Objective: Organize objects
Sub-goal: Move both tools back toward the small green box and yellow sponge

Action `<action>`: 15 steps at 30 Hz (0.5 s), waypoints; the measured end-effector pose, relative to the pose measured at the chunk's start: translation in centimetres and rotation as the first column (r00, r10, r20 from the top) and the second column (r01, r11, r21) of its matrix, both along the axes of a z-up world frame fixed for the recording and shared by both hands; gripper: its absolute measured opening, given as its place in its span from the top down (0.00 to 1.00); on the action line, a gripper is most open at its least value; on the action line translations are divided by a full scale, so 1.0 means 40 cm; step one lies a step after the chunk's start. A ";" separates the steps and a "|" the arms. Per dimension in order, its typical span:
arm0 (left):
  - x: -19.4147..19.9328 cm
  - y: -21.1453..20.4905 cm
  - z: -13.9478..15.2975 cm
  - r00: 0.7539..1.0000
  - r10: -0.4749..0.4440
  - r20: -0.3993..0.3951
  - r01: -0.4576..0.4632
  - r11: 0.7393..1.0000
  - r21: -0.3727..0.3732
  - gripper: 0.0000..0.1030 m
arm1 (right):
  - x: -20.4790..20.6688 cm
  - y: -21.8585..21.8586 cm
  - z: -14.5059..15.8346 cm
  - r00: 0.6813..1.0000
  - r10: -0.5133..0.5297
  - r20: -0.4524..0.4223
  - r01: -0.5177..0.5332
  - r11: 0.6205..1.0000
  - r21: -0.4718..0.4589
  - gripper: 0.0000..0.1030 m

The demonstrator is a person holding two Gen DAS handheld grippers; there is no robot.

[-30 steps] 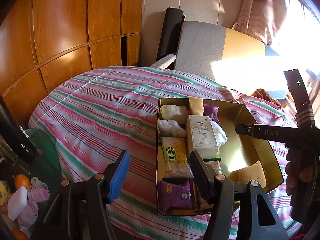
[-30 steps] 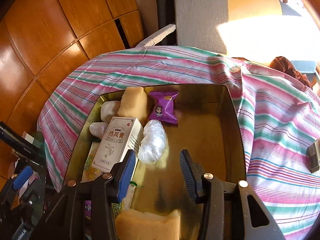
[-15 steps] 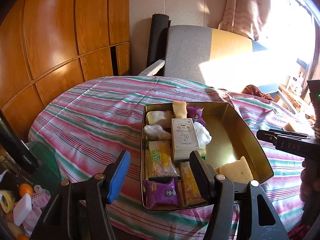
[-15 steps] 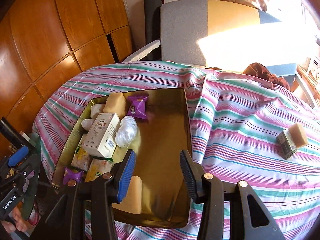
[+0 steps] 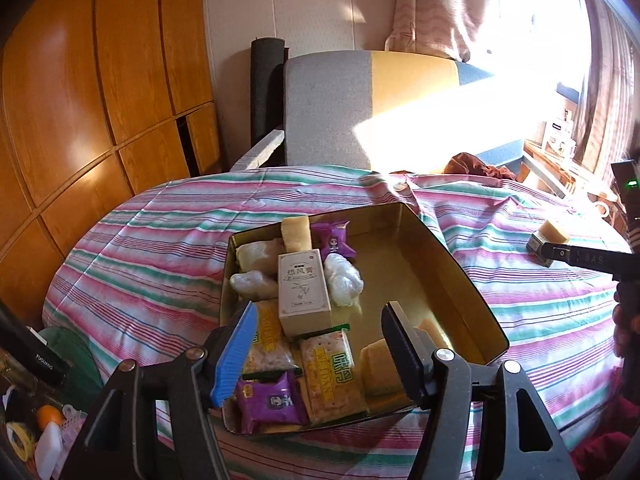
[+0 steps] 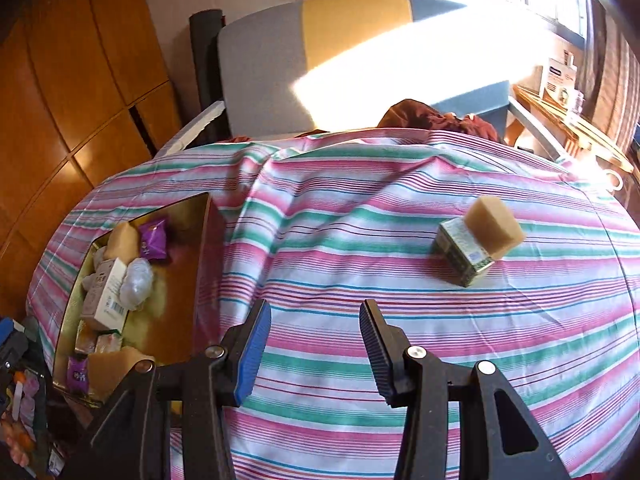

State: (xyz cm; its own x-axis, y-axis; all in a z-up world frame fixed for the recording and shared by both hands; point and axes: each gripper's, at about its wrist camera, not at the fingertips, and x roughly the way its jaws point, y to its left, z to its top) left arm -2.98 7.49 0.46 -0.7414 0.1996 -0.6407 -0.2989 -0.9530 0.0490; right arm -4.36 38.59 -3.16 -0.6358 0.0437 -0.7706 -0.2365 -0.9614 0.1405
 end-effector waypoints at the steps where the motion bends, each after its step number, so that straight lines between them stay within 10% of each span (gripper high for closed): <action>1: 0.000 0.015 0.000 1.000 -0.013 0.001 0.013 1.000 -0.005 0.37 | 0.004 0.027 -0.001 1.000 -0.023 0.001 0.023 1.000 -0.001 0.55; 15: -0.008 0.215 -0.006 0.986 -0.166 0.019 0.167 0.984 -0.062 0.36 | 0.053 0.355 -0.035 0.944 -0.328 -0.035 0.327 0.944 -0.033 0.55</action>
